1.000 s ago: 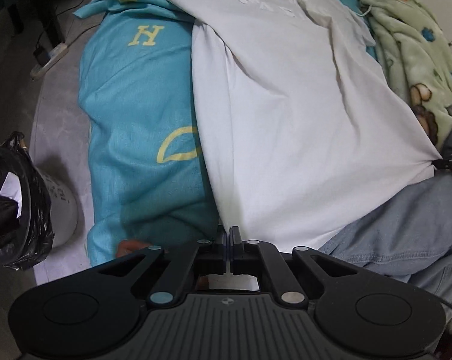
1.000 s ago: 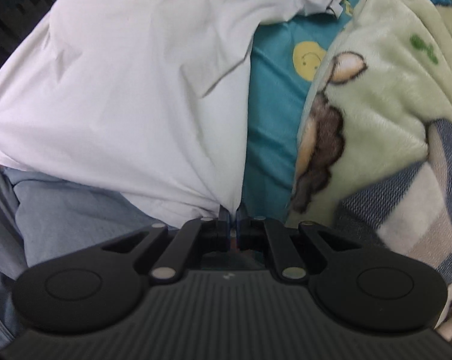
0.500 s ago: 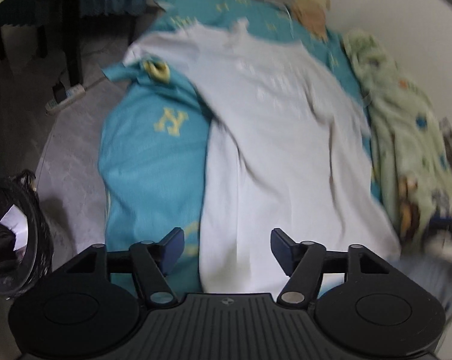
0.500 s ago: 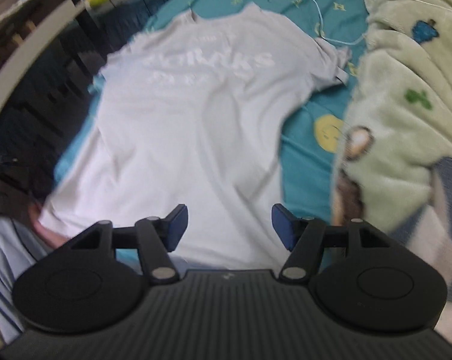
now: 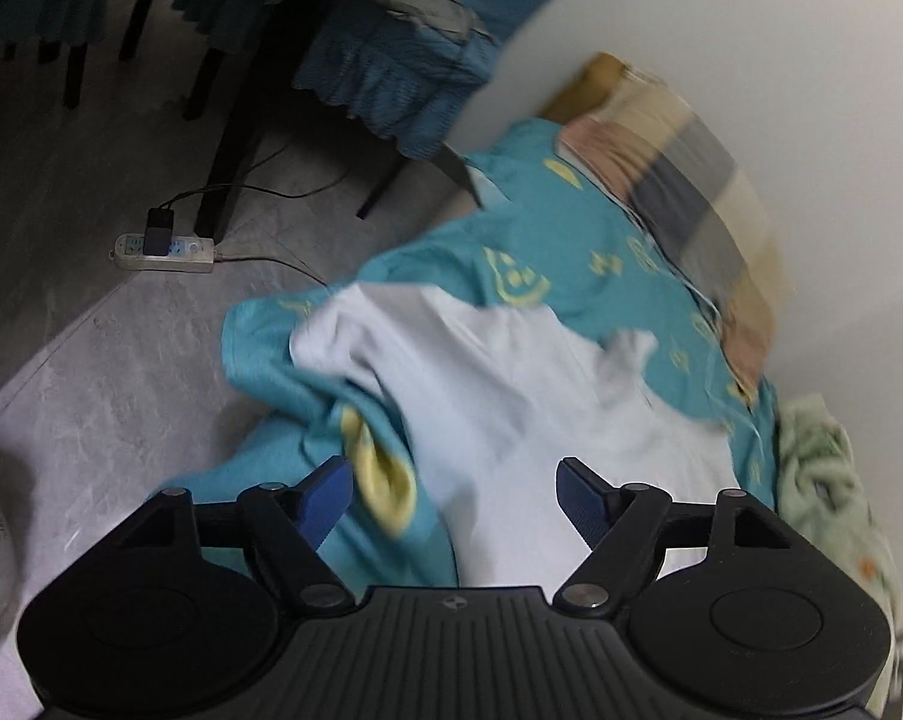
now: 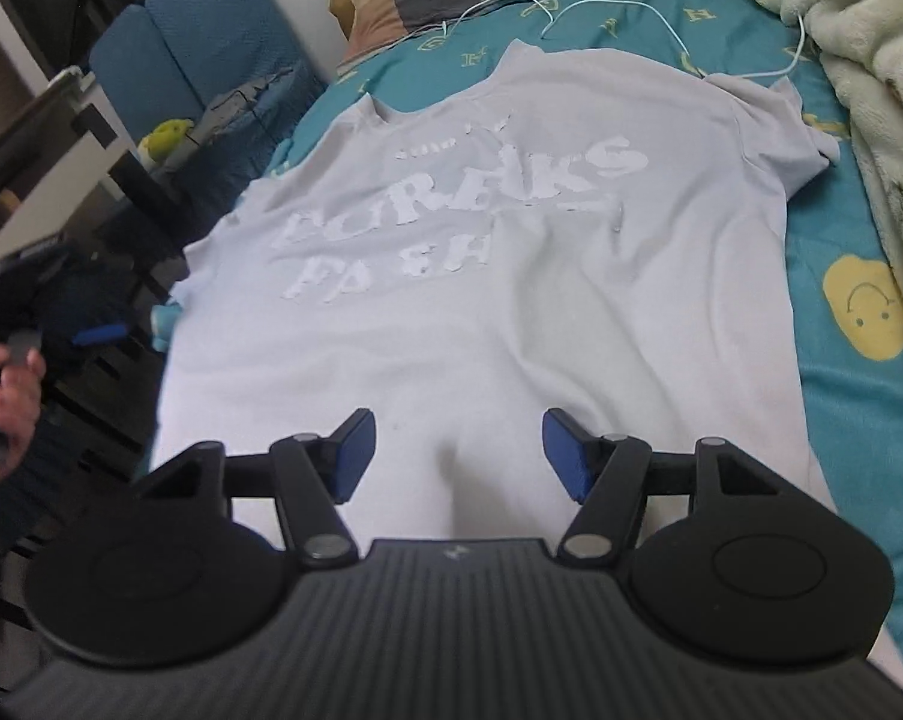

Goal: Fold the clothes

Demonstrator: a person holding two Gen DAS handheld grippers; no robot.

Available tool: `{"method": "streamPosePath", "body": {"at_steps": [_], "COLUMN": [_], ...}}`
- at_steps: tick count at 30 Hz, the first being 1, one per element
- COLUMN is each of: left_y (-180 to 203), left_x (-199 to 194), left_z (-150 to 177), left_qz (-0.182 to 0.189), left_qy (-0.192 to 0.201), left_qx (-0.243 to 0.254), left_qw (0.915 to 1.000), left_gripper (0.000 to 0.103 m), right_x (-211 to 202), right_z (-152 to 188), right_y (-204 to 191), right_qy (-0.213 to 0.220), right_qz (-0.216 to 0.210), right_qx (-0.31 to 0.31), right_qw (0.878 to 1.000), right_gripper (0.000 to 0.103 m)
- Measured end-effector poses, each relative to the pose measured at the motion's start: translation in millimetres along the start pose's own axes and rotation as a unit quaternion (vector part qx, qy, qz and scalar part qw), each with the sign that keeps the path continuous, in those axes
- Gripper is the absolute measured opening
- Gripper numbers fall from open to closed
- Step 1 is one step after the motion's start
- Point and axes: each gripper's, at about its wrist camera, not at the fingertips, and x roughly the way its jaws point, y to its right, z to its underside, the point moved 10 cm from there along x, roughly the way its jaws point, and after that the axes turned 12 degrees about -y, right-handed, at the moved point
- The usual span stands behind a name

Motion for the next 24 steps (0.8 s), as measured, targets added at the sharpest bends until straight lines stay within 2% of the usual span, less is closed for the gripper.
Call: {"method": "streamPosePath", "body": {"at_steps": [3,9,11,12,14,15,18,24], "left_y": [-3,-2,2,4,9,12,27,65], "left_x": [32,93,104,107,110,107,93,60], "left_z": [-28,-43,-44,-45,-45,-46,-53,-82], "left_qz": [0.008,-0.054,-0.078,-0.091,-0.113,-0.114,-0.122,-0.156], "left_qy": [0.001,-0.036,-0.034,-0.032,-0.026,-0.021,0.000,0.059], "left_qx": [-0.006,0.029,0.052,0.065,0.086,0.087,0.101,0.148], "left_qw": [1.0000,0.9975,0.9951,0.9932,0.9895,0.9895,0.9873,0.9749], "left_gripper": [0.077,0.075,0.062,0.045,0.018,0.010,0.009,0.009], "right_x": [12,29,30,29,26,23,17,9], "right_z": [-7,-7,-5,-5,-6,-6,-7,-8], "right_y": [-5,-14,-13,-11,-9,-9,-7,-2], "right_qy": [0.003,-0.012,-0.016,-0.014,-0.008,-0.005,0.005,0.019], "right_qz": [-0.004,-0.021,-0.026,-0.027,-0.026,-0.026,-0.023,-0.016], "right_qx": [-0.016,-0.028,-0.018,-0.015,-0.010,-0.008,-0.005,0.002], "right_qw": [1.000,0.999,0.999,0.999,1.000,1.000,1.000,1.000], "right_gripper": [0.064,0.064,0.064,0.064,0.064,0.064,0.064,0.064]}}
